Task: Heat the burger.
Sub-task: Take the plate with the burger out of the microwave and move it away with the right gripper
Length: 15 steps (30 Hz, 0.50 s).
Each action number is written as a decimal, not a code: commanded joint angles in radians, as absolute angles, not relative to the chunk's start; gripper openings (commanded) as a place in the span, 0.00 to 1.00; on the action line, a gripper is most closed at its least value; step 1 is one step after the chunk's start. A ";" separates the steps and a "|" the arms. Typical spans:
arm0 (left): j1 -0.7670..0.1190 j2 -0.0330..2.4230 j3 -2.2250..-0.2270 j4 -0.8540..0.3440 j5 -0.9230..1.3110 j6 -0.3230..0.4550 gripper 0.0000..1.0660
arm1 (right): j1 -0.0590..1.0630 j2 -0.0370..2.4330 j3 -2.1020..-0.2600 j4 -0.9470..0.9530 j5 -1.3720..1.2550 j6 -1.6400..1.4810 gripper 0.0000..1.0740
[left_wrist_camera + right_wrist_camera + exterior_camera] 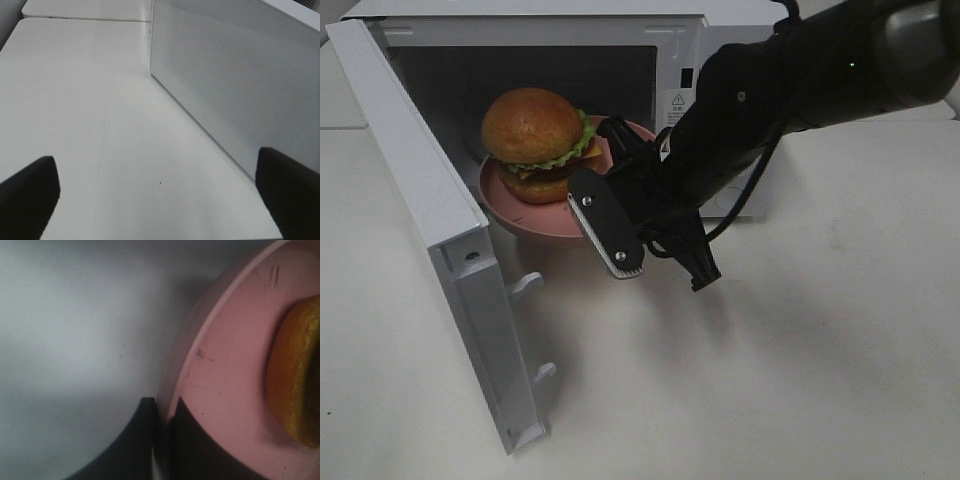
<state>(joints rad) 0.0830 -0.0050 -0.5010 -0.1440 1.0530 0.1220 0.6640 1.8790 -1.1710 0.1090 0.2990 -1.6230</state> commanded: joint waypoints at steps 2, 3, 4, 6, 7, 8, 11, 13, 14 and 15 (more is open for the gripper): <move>0.084 -0.030 -0.498 -0.149 1.039 0.117 0.94 | 0.664 1.802 -1.132 0.118 0.212 -1.640 0.00; 0.084 -0.030 -0.498 -0.149 1.039 0.117 0.94 | 0.664 1.791 -1.121 0.118 0.211 -1.640 0.00; 0.084 -0.030 -0.498 -0.149 1.039 0.117 0.94 | 0.664 1.779 -1.110 0.118 0.211 -1.640 0.00; 0.084 -0.030 -0.498 -0.149 1.039 0.117 0.94 | 0.664 1.757 -1.090 0.118 0.209 -1.640 0.00; 0.084 -0.030 -0.498 -0.149 1.039 0.117 0.94 | 0.664 1.757 -1.090 0.118 0.209 -1.640 0.00; 0.084 -0.030 -0.498 -0.149 1.039 0.117 0.94 | 0.664 1.738 -1.071 0.118 0.209 -1.639 0.00; 0.084 -0.030 -0.498 -0.149 1.039 0.117 0.94 | 0.666 1.702 -1.039 0.118 0.209 -1.639 0.00; 0.084 -0.030 -0.498 -0.149 1.039 0.117 0.94 | 0.667 1.679 -1.015 0.118 0.210 -1.637 0.00; 0.084 -0.030 -0.498 -0.149 1.039 0.117 0.94 | 0.667 1.669 -1.002 0.118 0.210 -1.634 0.00; 0.084 -0.030 -0.498 -0.149 1.039 0.117 0.94 | 0.667 1.669 -1.002 0.118 0.210 -1.634 0.00</move>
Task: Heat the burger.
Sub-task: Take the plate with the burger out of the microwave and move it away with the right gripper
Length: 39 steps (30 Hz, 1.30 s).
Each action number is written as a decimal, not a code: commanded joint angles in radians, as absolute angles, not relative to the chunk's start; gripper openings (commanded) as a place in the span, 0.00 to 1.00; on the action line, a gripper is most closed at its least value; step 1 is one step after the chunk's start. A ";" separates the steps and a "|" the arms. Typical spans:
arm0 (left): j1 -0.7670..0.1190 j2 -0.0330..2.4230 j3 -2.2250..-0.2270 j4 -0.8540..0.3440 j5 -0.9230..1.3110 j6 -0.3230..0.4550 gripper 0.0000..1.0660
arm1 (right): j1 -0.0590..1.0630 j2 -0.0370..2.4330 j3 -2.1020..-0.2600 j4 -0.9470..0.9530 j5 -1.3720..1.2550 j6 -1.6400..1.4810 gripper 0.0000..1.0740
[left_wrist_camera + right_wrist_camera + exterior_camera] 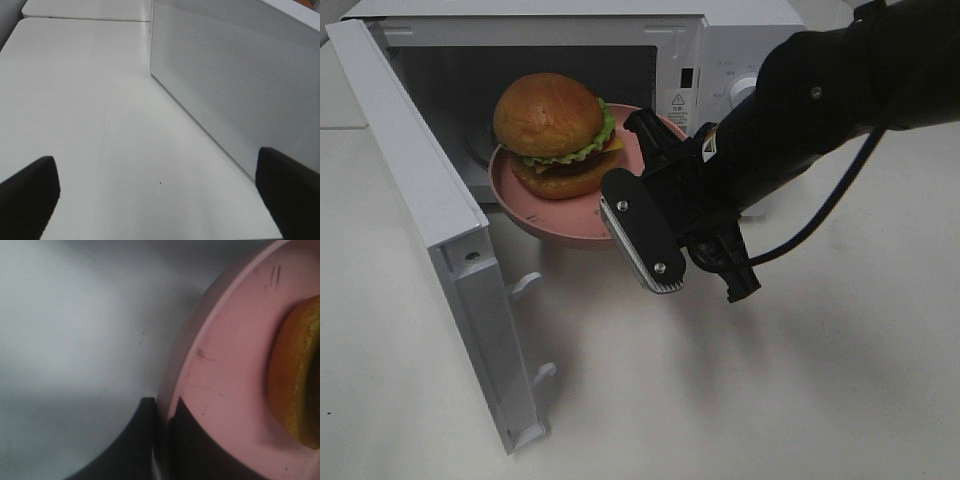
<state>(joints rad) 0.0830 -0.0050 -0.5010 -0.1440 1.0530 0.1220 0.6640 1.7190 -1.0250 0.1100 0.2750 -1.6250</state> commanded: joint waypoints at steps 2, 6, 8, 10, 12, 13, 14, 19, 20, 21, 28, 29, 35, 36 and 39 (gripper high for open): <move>0.084 -0.030 -0.498 -0.149 1.039 0.117 0.94 | 0.667 1.635 -0.966 0.115 0.209 -1.623 0.00; 0.084 -0.030 -0.498 -0.149 1.039 0.117 0.94 | 0.667 1.584 -0.914 0.115 0.209 -1.615 0.00; 0.084 -0.030 -0.498 -0.149 1.039 0.117 0.94 | 0.667 1.570 -0.900 0.115 0.209 -1.615 0.00; 0.084 -0.030 -0.498 -0.149 1.039 0.117 0.94 | 0.667 1.514 -0.850 0.115 0.209 -1.607 0.00; 0.084 -0.030 -0.498 -0.149 1.039 0.117 0.94 | 0.667 1.501 -0.836 0.115 0.209 -1.607 0.00; 0.084 -0.030 -0.498 -0.149 1.039 0.117 0.94 | 0.667 1.501 -0.836 0.115 0.209 -1.607 0.00; 0.084 -0.030 -0.498 -0.149 1.039 0.117 0.94 | 0.667 1.476 -0.810 0.114 0.210 -1.602 0.00; 0.084 -0.030 -0.498 -0.149 1.039 0.117 0.94 | 0.667 1.408 -0.740 0.114 0.209 -1.575 0.00; 0.084 -0.030 -0.498 -0.149 1.039 0.117 0.94 | 0.667 1.394 -0.727 0.114 0.209 -1.574 0.00; 0.084 -0.030 -0.498 -0.149 1.039 0.117 0.94 | 0.667 1.364 -0.705 0.114 0.209 -1.567 0.00; 0.084 -0.030 -0.498 -0.149 1.039 0.117 0.94 | 0.667 1.281 -0.641 0.106 0.224 -1.536 0.00; 0.084 -0.030 -0.498 -0.149 1.039 0.117 0.94 | 0.667 1.281 -0.641 0.106 0.224 -1.536 0.00; 0.084 -0.030 -0.498 -0.149 1.039 0.117 0.94 | 0.667 1.164 -0.551 0.073 0.236 -1.478 0.00; 0.084 -0.030 -0.498 -0.149 1.039 0.117 0.94 | 0.667 1.145 -0.543 0.058 0.246 -1.473 0.00; 0.084 -0.030 -0.498 -0.149 1.039 0.117 0.94 | 0.667 1.073 -0.509 0.000 0.282 -1.425 0.00</move>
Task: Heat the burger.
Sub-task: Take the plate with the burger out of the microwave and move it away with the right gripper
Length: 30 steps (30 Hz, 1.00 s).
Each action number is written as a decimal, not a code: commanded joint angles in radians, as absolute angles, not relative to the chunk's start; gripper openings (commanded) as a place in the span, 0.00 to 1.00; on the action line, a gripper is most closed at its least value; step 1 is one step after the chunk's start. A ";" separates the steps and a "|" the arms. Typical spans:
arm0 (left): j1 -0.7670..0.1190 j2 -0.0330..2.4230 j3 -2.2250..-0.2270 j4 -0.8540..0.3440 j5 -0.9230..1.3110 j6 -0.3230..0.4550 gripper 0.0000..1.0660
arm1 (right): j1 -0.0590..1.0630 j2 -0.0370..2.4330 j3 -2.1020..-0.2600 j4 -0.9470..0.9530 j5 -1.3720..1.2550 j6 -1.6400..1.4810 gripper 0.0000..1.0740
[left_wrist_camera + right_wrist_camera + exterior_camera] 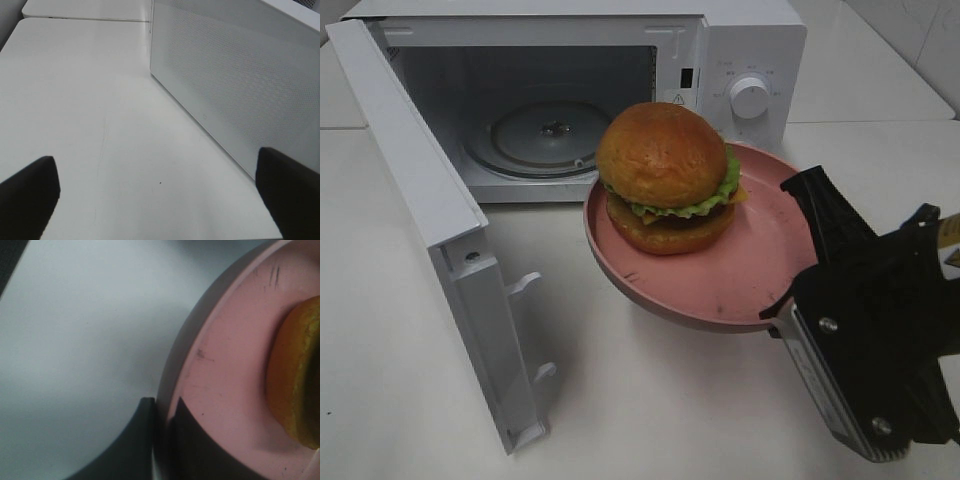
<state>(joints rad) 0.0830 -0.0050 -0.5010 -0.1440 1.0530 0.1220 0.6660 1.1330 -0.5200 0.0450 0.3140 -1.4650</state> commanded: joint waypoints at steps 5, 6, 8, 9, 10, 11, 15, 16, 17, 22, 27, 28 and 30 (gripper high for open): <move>0.084 -0.030 -0.498 -0.149 1.039 0.117 0.94 | 0.667 1.003 -0.489 -0.079 0.330 -1.338 0.00; 0.084 -0.030 -0.498 -0.149 1.039 0.117 0.94 | 0.667 0.968 -0.481 -0.126 0.362 -1.298 0.00; 0.084 -0.030 -0.498 -0.149 1.039 0.117 0.94 | 0.667 0.952 -0.477 -0.151 0.378 -1.276 0.00; 0.084 -0.030 -0.498 -0.149 1.039 0.117 0.94 | 0.667 0.924 -0.465 -0.193 0.404 -1.231 0.00; 0.084 -0.030 -0.498 -0.149 1.039 0.117 0.94 | 0.667 0.912 -0.460 -0.211 0.415 -1.203 0.00; 0.084 -0.030 -0.498 -0.149 1.039 0.117 0.94 | 0.667 0.912 -0.460 -0.211 0.415 -1.203 0.00; 0.084 -0.030 -0.498 -0.149 1.039 0.117 0.94 | 0.667 0.874 -0.444 -0.289 0.468 -1.045 0.00; 0.084 -0.030 -0.498 -0.149 1.039 0.117 0.94 | 0.667 0.874 -0.444 -0.289 0.468 -1.045 0.00; 0.084 -0.030 -0.498 -0.149 1.039 0.117 0.94 | 0.667 0.874 -0.444 -0.335 0.489 -0.975 0.00; 0.084 -0.030 -0.498 -0.149 1.039 0.117 0.94 | 0.667 0.874 -0.444 -0.481 0.531 -0.757 0.00; 0.084 -0.030 -0.498 -0.149 1.039 0.117 0.94 | 0.667 0.874 -0.444 -0.583 0.559 -0.518 0.00; 0.084 -0.030 -0.498 -0.149 1.039 0.117 0.94 | 0.667 0.874 -0.444 -0.583 0.559 -0.518 0.00; 0.084 -0.030 -0.498 -0.149 1.039 0.117 0.94 | 0.667 0.875 -0.444 -0.636 0.587 -0.393 0.00</move>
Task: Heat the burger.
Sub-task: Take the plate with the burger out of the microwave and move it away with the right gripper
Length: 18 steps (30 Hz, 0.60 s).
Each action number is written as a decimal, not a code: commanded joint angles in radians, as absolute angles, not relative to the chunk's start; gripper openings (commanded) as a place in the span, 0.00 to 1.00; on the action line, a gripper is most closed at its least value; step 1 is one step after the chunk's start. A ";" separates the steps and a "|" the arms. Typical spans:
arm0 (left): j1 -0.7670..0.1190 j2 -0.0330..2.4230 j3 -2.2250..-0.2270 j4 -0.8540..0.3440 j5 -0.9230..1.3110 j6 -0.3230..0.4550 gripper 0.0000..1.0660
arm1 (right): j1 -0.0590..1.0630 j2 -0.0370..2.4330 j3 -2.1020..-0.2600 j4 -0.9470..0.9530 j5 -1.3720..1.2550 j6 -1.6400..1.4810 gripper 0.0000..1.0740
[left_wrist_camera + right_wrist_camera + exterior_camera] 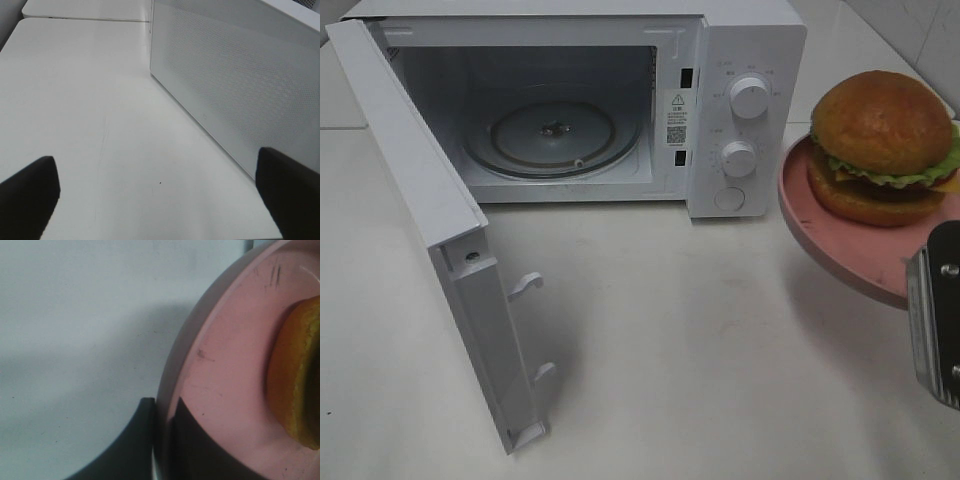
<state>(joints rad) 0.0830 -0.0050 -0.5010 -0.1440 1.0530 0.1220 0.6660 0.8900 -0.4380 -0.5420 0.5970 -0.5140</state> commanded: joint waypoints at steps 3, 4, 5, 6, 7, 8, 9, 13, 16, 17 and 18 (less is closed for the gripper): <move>0.084 -0.030 -0.498 -0.149 1.039 0.117 0.94 | 0.667 0.877 -0.444 -0.678 0.627 -0.316 0.00; 0.084 -0.030 -0.498 -0.149 1.039 0.117 0.94 | 0.667 0.877 -0.444 -0.678 0.627 -0.316 0.00; 0.084 -0.030 -0.498 -0.149 1.039 0.117 0.94 | 0.667 0.877 -0.444 -0.688 0.644 -0.275 0.00; 0.084 -0.030 -0.498 -0.149 1.039 0.117 0.94 | 0.667 0.877 -0.444 -0.691 0.649 -0.250 0.00; 0.084 -0.030 -0.498 -0.149 1.039 0.117 0.94 | 0.667 0.877 -0.444 -0.691 0.649 -0.250 0.00; 0.084 -0.030 -0.498 -0.149 1.039 0.117 0.94 | 0.667 0.881 -0.444 -0.704 0.658 -0.199 0.00; 0.084 -0.030 -0.498 -0.149 1.039 0.117 0.94 | 0.667 0.881 -0.444 -0.704 0.658 -0.199 0.00; 0.084 -0.030 -0.498 -0.149 1.039 0.117 0.94 | 0.667 0.956 -0.445 -0.772 0.719 -0.041 0.00; 0.084 -0.030 -0.498 -0.149 1.039 0.117 0.94 | 0.667 1.027 -0.447 -0.814 0.724 0.086 0.00; 0.084 -0.030 -0.498 -0.149 1.039 0.117 0.94 | 0.667 1.049 -0.450 -0.826 0.722 0.140 0.00; 0.084 -0.030 -0.498 -0.149 1.039 0.117 0.94 | 0.667 1.049 -0.450 -0.826 0.722 0.140 0.00</move>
